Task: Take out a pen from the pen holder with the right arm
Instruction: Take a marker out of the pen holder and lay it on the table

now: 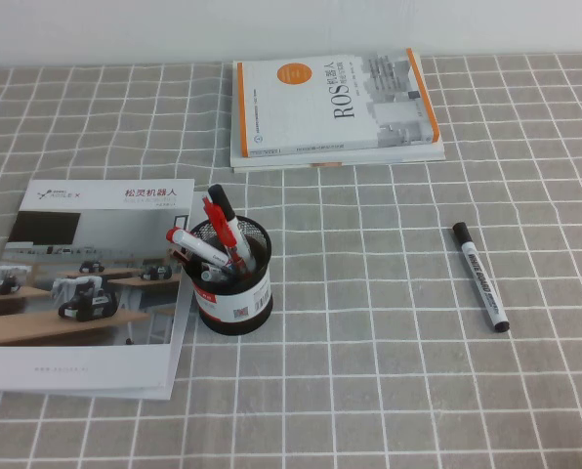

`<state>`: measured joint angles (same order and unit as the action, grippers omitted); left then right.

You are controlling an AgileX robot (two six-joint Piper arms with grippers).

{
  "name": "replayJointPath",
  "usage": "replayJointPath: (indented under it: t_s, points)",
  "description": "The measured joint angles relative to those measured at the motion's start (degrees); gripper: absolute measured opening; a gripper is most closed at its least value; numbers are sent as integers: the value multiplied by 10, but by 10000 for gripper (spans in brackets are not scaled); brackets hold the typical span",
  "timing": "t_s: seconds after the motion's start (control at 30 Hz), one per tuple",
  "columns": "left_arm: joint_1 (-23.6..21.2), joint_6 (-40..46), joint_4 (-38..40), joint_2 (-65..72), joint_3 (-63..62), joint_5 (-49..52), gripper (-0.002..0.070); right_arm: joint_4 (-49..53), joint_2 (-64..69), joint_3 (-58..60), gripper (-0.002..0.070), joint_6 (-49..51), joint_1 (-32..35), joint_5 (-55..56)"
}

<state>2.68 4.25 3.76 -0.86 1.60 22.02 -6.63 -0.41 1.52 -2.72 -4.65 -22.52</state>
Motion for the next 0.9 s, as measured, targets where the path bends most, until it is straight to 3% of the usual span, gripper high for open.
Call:
replayJointPath:
  t_s: [0.7,0.9]
  points:
    - [0,0,0,0,0,0,-3,-25,0,0,-13,0,0,6]
    - [0,0,0,0,0,0,-3,-101,0,0,-12,0,0,29]
